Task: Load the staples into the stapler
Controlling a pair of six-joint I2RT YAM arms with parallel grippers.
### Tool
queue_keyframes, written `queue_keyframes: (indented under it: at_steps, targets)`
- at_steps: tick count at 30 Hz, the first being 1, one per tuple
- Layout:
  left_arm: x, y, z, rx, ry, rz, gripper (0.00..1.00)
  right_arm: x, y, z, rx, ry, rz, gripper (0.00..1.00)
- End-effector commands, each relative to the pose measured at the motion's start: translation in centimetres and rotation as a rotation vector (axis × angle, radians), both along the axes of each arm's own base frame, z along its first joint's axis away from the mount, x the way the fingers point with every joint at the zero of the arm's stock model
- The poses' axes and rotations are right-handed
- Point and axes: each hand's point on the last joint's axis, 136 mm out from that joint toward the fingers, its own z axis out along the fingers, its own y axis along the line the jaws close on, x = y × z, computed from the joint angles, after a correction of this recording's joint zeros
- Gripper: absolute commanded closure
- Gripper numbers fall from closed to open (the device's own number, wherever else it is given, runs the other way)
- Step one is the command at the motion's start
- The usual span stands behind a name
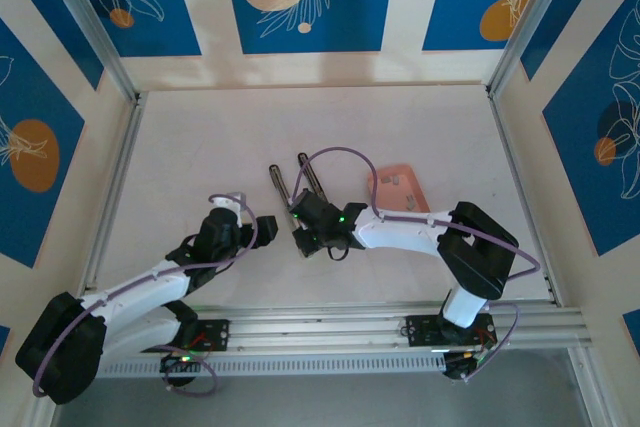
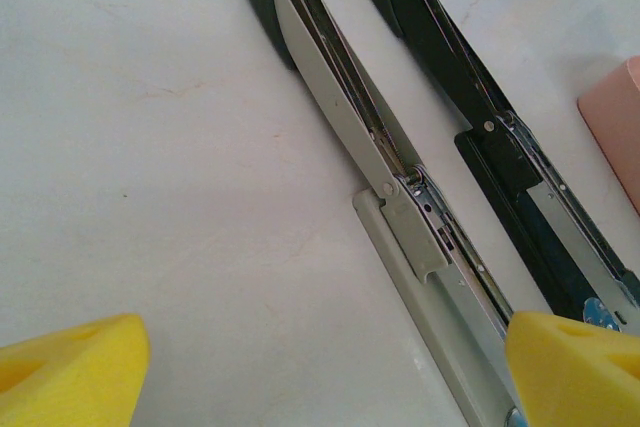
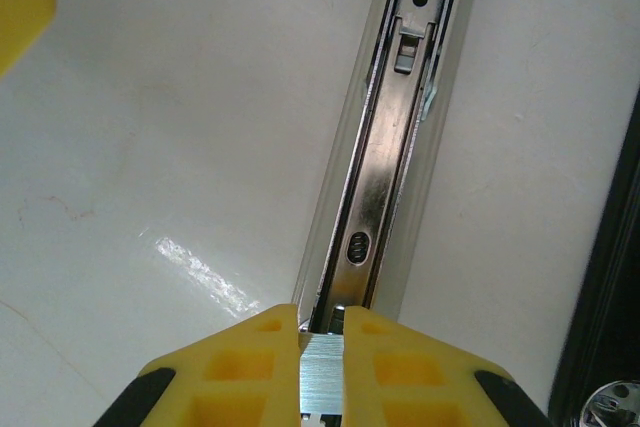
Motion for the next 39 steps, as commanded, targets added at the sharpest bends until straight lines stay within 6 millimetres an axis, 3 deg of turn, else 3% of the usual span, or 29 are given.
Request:
queue_keyframes:
  at_steps: [1, 39]
  targets:
    - [0.16, 0.36, -0.02, -0.009, -0.008, 0.019, 0.09, -0.51, -0.33, -0.92, -0.045, 0.02, -0.001, 0.86]
    - [0.46, -0.07, 0.05, -0.023, -0.009, 0.014, 0.09, -0.53, -0.89, -0.47, -0.102, -0.036, -0.023, 0.87]
